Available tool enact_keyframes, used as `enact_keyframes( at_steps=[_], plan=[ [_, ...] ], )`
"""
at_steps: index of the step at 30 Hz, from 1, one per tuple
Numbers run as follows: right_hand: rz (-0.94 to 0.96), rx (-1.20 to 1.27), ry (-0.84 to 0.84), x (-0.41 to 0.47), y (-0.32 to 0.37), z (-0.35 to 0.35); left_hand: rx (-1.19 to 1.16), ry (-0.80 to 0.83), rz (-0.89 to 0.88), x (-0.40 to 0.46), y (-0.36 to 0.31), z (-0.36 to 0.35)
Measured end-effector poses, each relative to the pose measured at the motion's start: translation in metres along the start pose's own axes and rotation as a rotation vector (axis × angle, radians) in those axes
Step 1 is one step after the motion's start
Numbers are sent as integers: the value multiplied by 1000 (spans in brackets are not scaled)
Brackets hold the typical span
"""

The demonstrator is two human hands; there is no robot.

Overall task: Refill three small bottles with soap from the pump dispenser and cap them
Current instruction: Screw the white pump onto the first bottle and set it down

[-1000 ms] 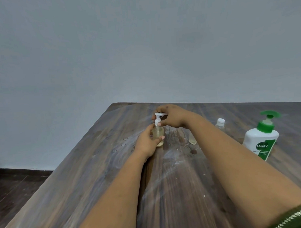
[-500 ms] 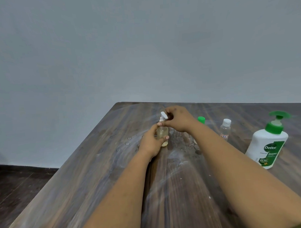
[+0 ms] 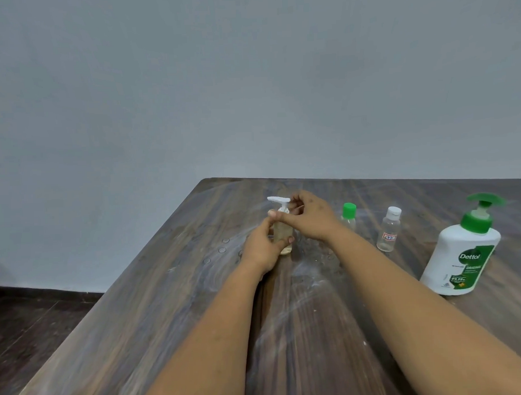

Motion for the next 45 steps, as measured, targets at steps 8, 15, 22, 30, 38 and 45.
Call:
enact_keyframes(
  at_steps=[8,15,22,30,38,45],
  plan=[
    [-48,41,-1,-23,-10,-13,-16,2,-31,-1,-3,2],
    [-108,27,-192,-16,-8,6,-34,3,-29,0,-2,0],
    [-47,133,-55,-12,-11,-16,-8,4,-45,-1,-2,1],
    [-135,323,-153,-7,-15,-16,-64,16,-9,-3,-1,3],
    [-82,555,128,-2,-16,-9,-48,26,-24,-2,-2,1],
    [-57,240,-142,1,-18,-12,0,15,-30,-1,-4,2]
  ],
)
Point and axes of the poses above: each hand's wrist, its own x-axis towards the middle knuckle, its own z-axis out of the back of the hand, y = z × x, the point moved 5 cm from there along x, towards the middle knuckle, and after that the axes turned 4 degrees about x, right-handed, at the moved point
